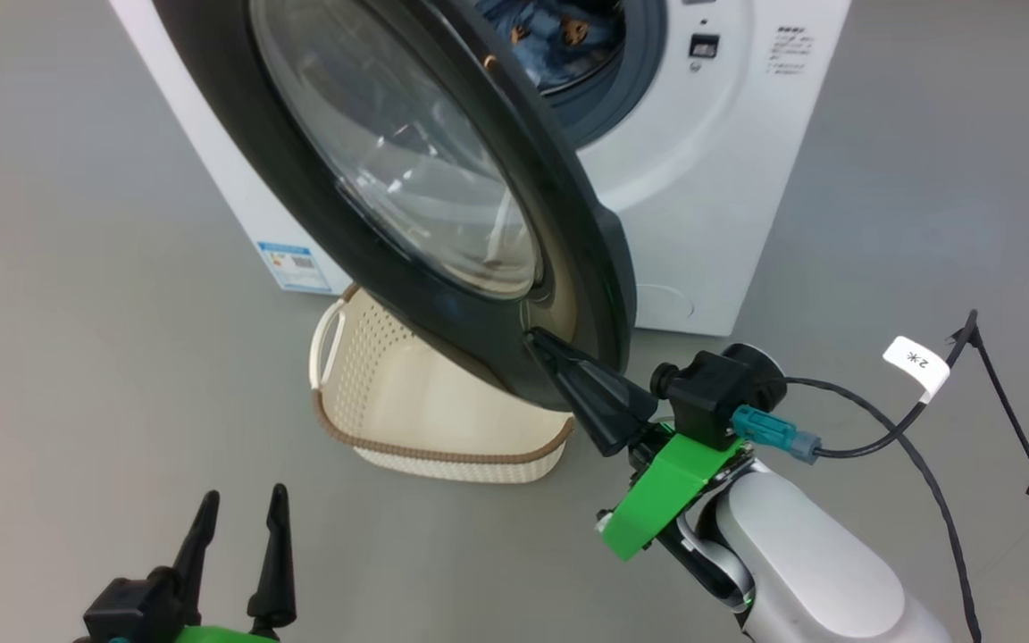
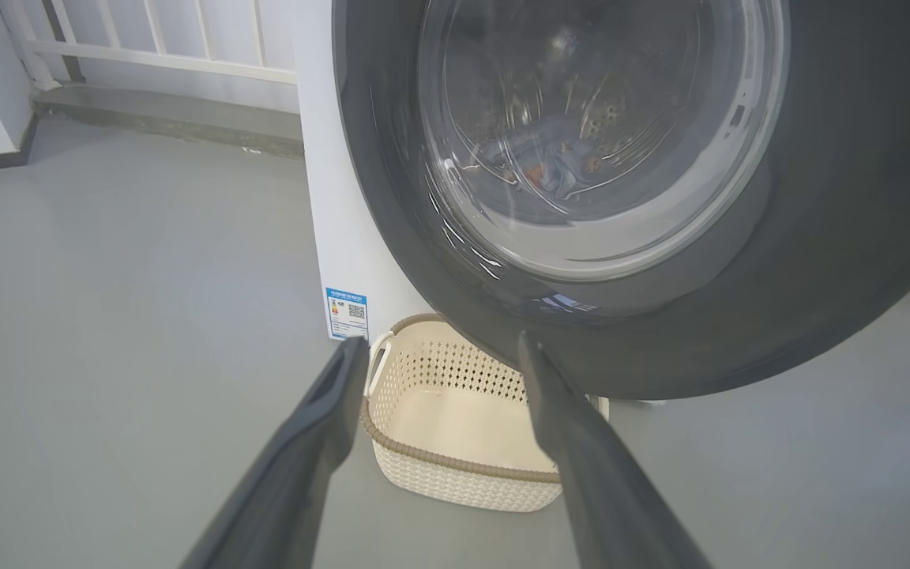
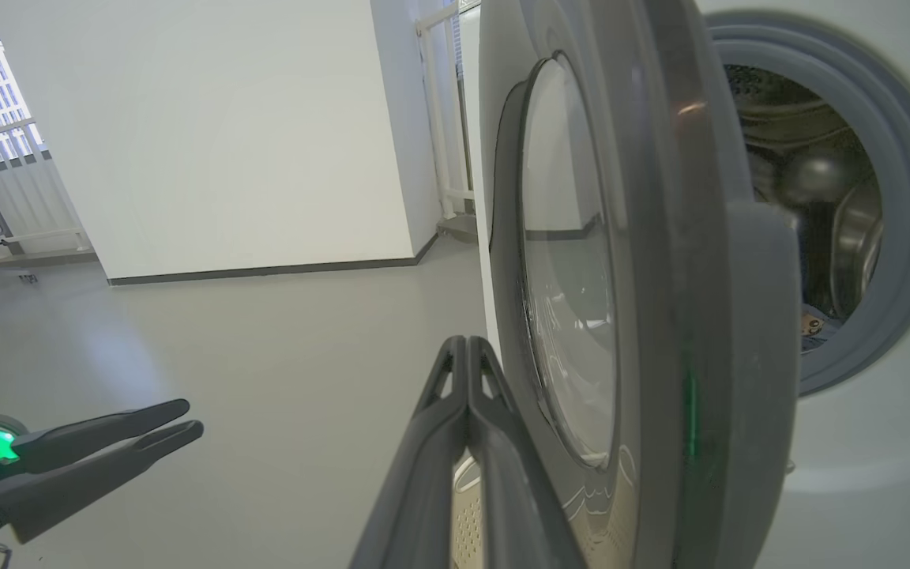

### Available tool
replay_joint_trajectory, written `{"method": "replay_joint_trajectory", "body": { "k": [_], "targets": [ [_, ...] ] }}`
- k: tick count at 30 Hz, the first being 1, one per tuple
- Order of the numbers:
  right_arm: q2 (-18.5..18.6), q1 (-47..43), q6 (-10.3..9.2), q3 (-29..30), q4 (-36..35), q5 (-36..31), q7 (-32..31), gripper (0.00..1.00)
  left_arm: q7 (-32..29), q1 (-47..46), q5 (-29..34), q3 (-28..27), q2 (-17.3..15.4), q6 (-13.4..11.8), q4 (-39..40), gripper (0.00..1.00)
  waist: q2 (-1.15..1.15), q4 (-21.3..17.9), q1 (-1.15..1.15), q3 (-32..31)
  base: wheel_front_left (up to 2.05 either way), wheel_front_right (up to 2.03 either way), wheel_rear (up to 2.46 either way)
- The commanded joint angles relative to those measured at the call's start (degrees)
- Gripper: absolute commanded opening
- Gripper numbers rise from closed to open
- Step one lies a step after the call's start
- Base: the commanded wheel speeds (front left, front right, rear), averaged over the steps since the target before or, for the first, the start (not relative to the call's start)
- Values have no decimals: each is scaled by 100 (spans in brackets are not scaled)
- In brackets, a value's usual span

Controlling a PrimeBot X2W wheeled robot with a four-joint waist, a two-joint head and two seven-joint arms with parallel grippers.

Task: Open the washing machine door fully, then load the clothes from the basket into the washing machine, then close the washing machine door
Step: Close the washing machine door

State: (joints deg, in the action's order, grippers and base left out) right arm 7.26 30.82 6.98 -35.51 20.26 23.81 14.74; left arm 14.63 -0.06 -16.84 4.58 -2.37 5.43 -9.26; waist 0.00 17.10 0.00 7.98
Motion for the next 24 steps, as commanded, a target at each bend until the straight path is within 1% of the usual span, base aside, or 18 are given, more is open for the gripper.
{"method": "replay_joint_trajectory", "body": {
  "k": [1,9,16,24],
  "targets": [
    [-82,163,51,-13,-96,-25,26,0,37,-212,-83,-168,-51,-36,178,100,0,111,0,145,0,0,0],
    [20,392,51,-2,-47,-31,26,0,37,-282,-198,-83,-51,-138,302,100,0,43,0,384,0,0,0],
    [80,585,51,122,-43,-14,26,0,37,-330,-235,-82,-51,-159,344,100,0,-32,0,542,0,0,0],
    [198,846,51,301,22,3,26,0,37,-389,-464,113,-51,-214,374,100,0,-34,0,757,0,0,0]
  ]
}}
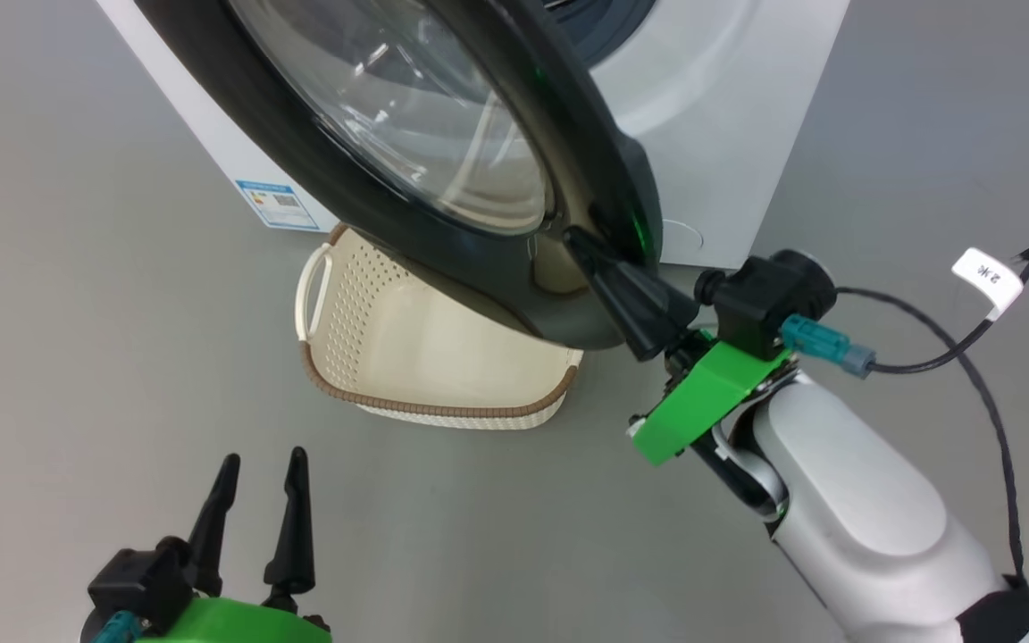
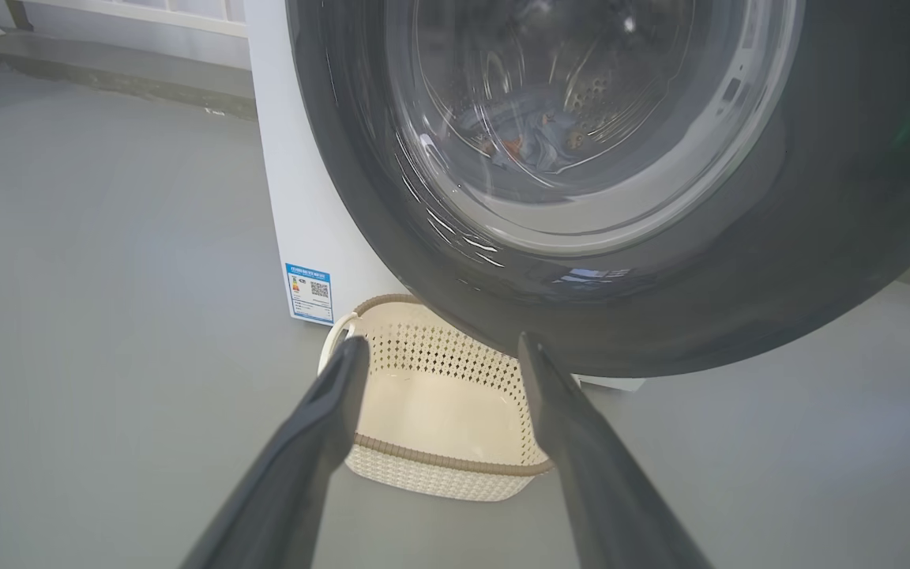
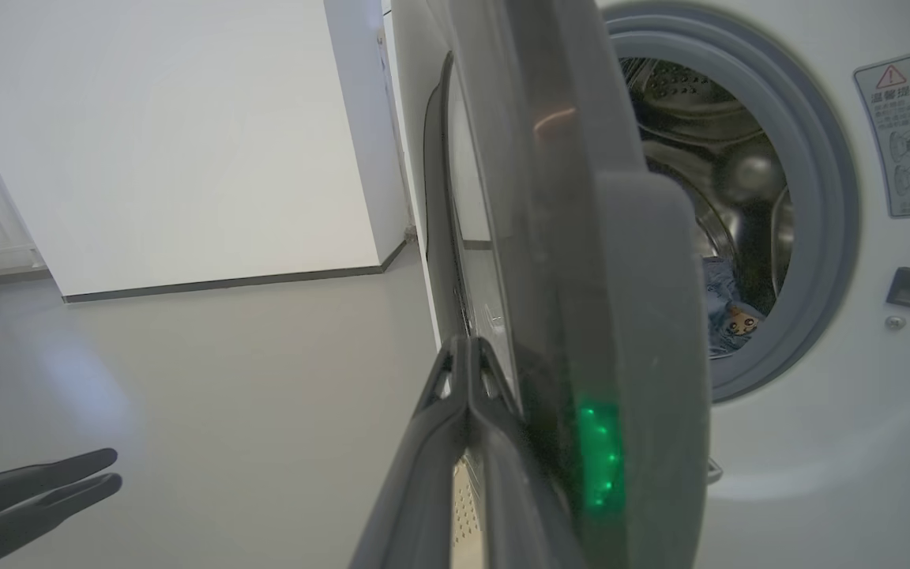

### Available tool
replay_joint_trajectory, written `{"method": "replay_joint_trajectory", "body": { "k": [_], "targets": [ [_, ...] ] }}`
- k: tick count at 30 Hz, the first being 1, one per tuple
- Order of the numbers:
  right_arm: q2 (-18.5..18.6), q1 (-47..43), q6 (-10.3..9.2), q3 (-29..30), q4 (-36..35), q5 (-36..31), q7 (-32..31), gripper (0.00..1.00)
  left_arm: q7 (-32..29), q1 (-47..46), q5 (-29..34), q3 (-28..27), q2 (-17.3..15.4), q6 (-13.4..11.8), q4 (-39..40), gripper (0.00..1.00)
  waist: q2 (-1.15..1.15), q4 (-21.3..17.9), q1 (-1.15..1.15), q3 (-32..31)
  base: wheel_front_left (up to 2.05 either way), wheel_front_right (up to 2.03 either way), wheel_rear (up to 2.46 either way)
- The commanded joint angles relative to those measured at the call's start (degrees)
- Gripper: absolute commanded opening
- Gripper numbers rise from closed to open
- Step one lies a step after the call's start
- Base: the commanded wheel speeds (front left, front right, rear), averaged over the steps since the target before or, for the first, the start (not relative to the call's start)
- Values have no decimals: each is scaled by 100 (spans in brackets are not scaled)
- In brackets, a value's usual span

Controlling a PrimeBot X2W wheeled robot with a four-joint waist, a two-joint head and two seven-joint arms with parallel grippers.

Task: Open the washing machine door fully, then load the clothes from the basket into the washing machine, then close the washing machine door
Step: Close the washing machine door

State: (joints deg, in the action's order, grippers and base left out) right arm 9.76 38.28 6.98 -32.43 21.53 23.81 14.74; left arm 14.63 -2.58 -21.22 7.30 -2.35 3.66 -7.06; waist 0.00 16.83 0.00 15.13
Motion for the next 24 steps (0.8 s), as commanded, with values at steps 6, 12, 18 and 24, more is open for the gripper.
{"method": "replay_joint_trajectory", "body": {
  "k": [6,12,18,24],
  "targets": [
    [53,456,51,113,-86,15,26,0,37,-178,-205,58,-53,-119,221,100,0,-28,0,303,0,0,0],
    [262,925,51,157,-67,21,26,0,37,-211,-281,343,-53,-148,262,100,0,-33,0,654,0,0,0],
    [453,1364,51,171,60,-25,26,0,37,-268,-294,417,-53,-157,283,100,0,11,0,938,0,0,0],
    [777,1959,51,243,177,-96,26,0,37,-350,-343,506,-53,-160,387,100,0,169,0,1207,0,0,0]
  ]
}}
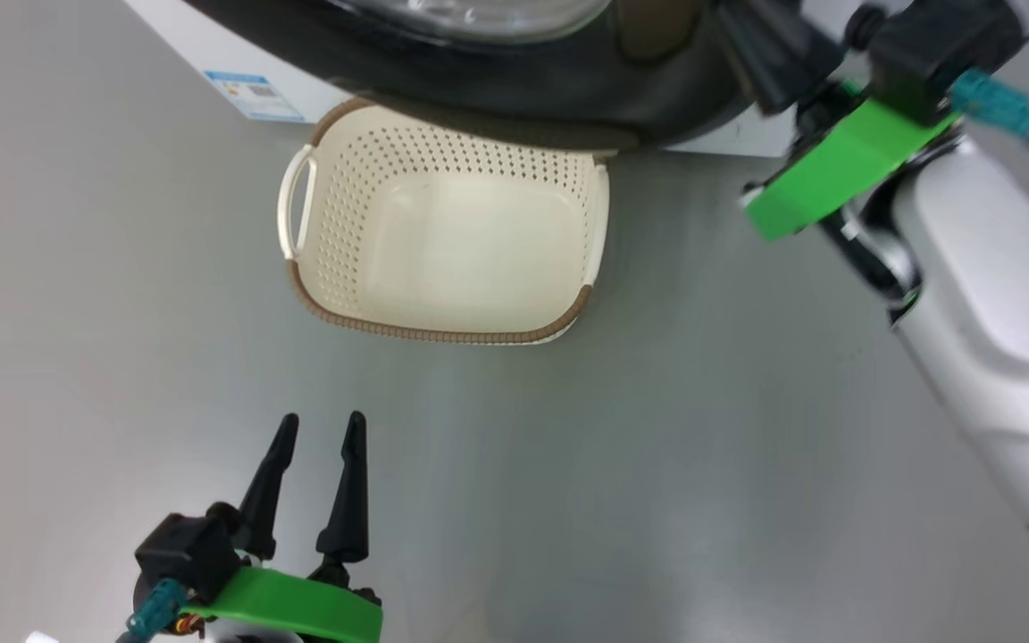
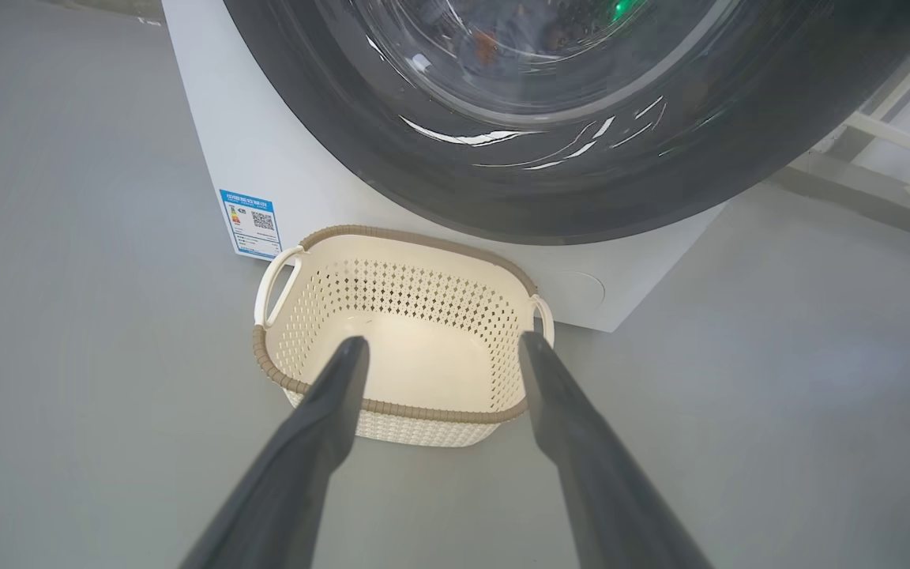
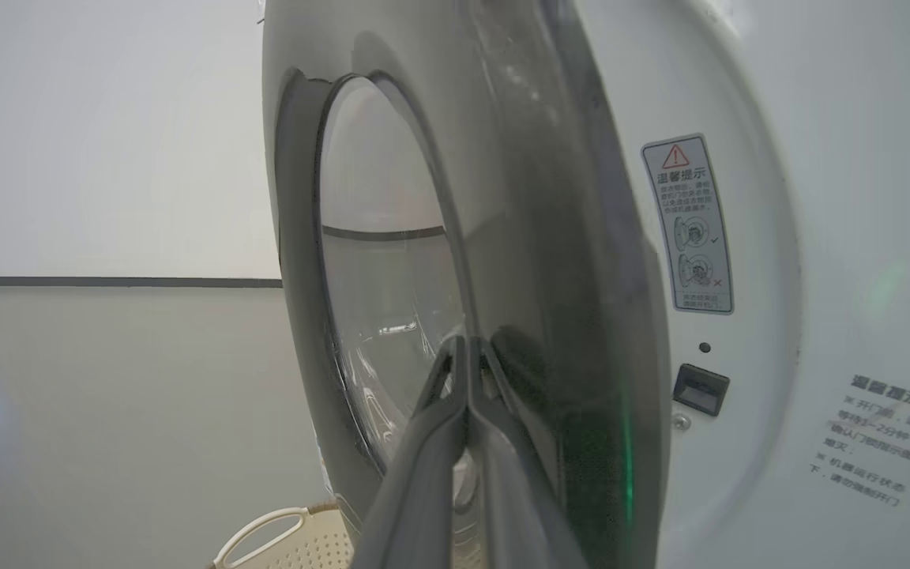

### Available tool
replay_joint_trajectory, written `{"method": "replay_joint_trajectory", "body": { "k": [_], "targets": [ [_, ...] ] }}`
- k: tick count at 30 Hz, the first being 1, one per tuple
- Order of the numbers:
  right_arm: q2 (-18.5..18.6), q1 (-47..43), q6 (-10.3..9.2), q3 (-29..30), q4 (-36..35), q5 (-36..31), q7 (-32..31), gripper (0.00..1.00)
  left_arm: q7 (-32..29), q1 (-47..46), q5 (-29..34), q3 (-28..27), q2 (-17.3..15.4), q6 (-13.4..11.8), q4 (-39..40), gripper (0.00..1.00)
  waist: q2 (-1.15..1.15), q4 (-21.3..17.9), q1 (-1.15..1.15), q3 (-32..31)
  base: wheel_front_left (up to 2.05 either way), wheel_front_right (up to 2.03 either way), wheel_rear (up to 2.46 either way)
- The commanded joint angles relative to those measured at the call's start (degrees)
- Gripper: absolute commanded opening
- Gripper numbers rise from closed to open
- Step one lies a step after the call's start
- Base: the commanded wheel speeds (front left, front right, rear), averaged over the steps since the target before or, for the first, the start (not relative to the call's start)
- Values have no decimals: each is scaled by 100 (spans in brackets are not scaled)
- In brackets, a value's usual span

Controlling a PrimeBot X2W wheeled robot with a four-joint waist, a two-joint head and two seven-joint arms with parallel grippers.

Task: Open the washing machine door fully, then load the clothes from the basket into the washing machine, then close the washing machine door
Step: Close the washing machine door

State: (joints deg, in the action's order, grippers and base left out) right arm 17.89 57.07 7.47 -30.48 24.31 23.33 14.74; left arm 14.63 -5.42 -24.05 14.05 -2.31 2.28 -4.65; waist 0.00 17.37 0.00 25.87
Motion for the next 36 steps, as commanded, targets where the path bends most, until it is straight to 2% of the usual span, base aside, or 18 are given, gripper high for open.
{"method": "replay_joint_trajectory", "body": {
  "k": [1,10,14,19,26,31,32,33,34,36],
  "targets": [
    [25,175,2,55,-79,-58,26,0,37,-69,-78,-147,-57,-32,165,100,0,153,0,174,0,0,0],
    [417,956,2,146,317,-84,26,0,37,52,-252,21,-57,-105,267,100,0,475,0,368,0,0,0],
    [506,1267,2,350,640,-100,26,0,37,119,-280,75,-57,-107,306,100,0,575,0,390,0,0,0],
    [594,1670,2,700,1092,-426,26,0,37,167,-313,106,-57,-149,380,100,0,626,0,450,0,0,0],
    [437,1611,2,645,1123,-564,26,0,37,95,-368,71,-57,-178,347,100,0,461,0,364,0,0,0],
    [194,1107,2,419,687,-290,26,0,37,-81,-307,-115,-57,-115,207,100,0,56,0,9,0,0,0],
    [140,980,2,397,599,-217,26,20,37,-102,-272,-173,-57,-105,171,100,0,-31,0,-77,0,0,0],
    [110,851,2,339,523,-169,26,45,37,-117,-245,-237,-57,-98,134,100,0,-121,0,-172,0,0,0],
    [85,721,2,294,439,-130,26,99,37,-125,-233,-304,-57,-91,93,100,0,-213,0,-268,0,0,0],
    [30,443,2,219,258,-59,26,100,37,-128,-192,-444,-57,-65,-5,100,0,-404,0,-470,0,0,0]
  ]
}}
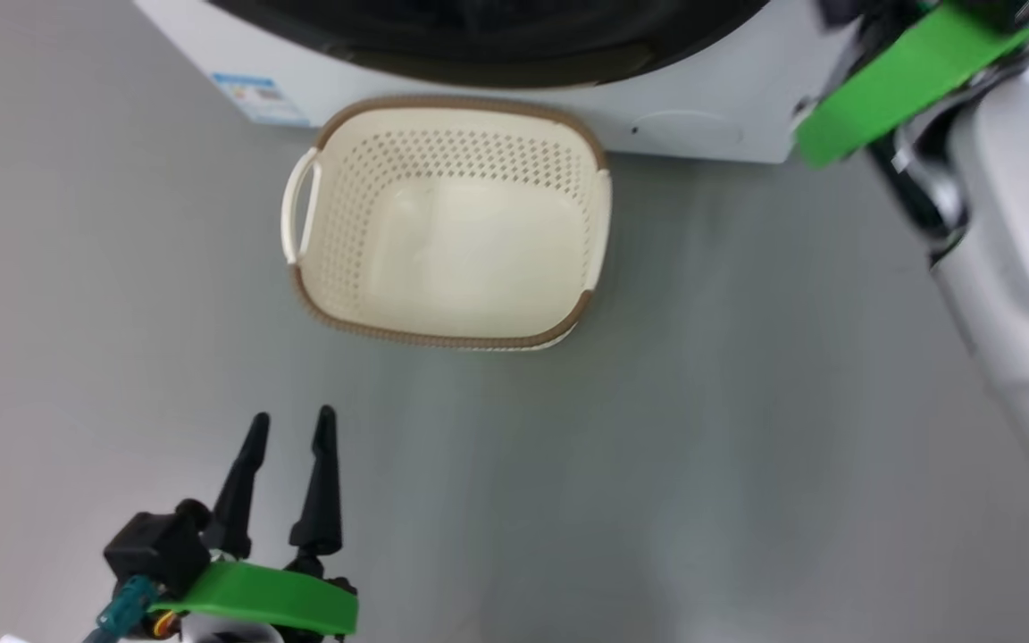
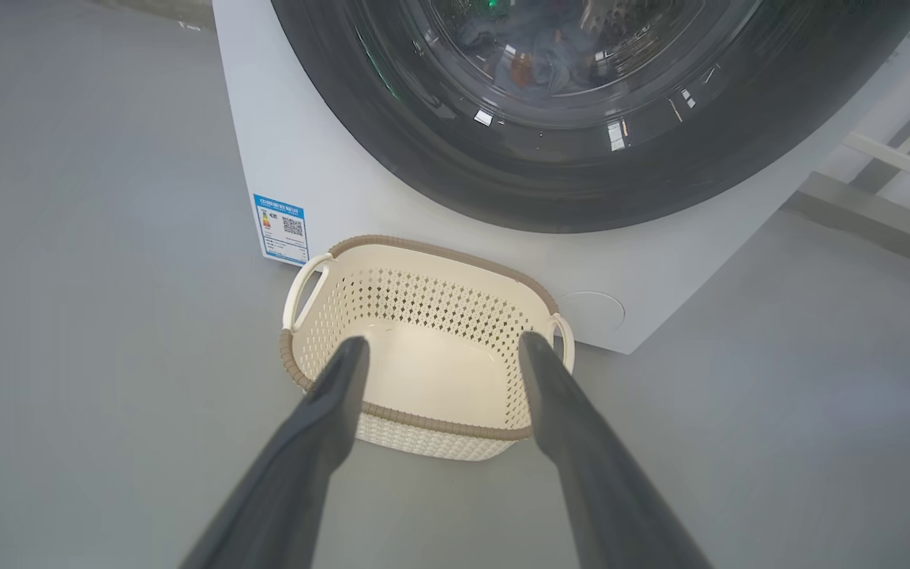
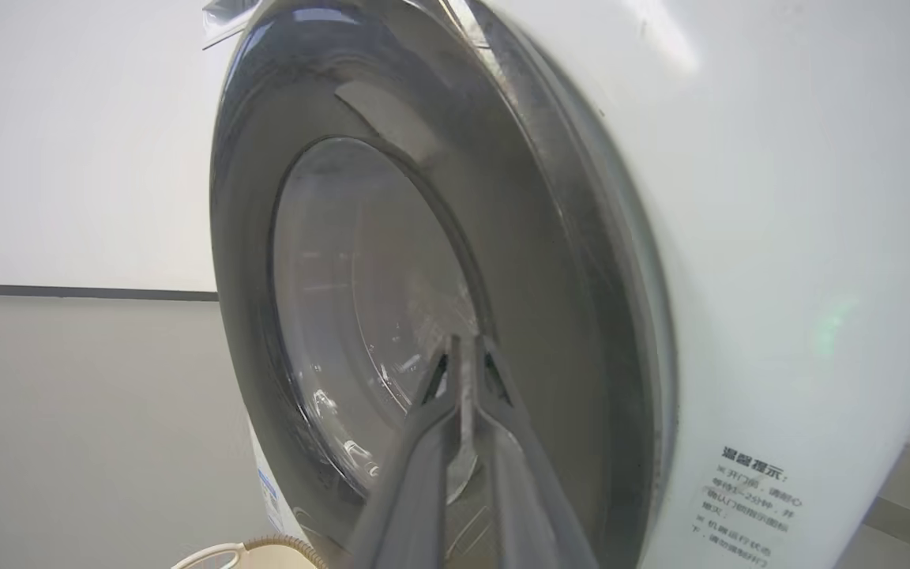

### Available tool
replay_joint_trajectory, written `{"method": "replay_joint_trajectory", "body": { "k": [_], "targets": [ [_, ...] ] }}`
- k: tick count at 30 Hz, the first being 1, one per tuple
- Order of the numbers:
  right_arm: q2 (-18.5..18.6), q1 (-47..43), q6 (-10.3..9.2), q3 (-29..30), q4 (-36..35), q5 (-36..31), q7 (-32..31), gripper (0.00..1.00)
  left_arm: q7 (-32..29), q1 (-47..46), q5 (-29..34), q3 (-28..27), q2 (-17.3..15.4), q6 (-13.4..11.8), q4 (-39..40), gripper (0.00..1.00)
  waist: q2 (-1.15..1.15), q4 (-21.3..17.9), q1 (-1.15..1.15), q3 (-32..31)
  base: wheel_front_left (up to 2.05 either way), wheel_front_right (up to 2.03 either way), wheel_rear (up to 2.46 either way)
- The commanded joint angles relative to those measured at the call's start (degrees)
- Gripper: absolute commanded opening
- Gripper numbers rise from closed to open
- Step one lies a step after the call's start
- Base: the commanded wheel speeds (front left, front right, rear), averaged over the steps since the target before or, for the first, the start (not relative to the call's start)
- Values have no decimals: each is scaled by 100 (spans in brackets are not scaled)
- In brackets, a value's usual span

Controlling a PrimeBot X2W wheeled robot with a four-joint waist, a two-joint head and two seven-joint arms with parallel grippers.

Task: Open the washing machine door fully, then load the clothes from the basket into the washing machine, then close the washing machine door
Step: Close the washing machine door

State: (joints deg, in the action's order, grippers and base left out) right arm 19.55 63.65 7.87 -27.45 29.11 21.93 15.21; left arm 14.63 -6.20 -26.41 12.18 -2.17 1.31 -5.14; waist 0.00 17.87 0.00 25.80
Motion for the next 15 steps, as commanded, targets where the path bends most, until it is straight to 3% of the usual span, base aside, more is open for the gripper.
{"method": "replay_joint_trajectory", "body": {
  "k": [1,7,15],
  "targets": [
    [-136,-215,-38,-84,-222,81,-21,100,37,-51,43,-257,-71,32,43,100,0,-454,0,-463,0,0,0],
    [-212,-1184,-38,-173,-788,54,-21,100,37,28,180,-623,-71,165,-242,100,0,-1073,0,-1113,0,0,0],
    [-349,-2654,-38,175,-1545,-287,-21,100,37,196,388,-1045,-71,215,-262,100,0,-1865,0,-1830,0,0,0]
  ]
}}
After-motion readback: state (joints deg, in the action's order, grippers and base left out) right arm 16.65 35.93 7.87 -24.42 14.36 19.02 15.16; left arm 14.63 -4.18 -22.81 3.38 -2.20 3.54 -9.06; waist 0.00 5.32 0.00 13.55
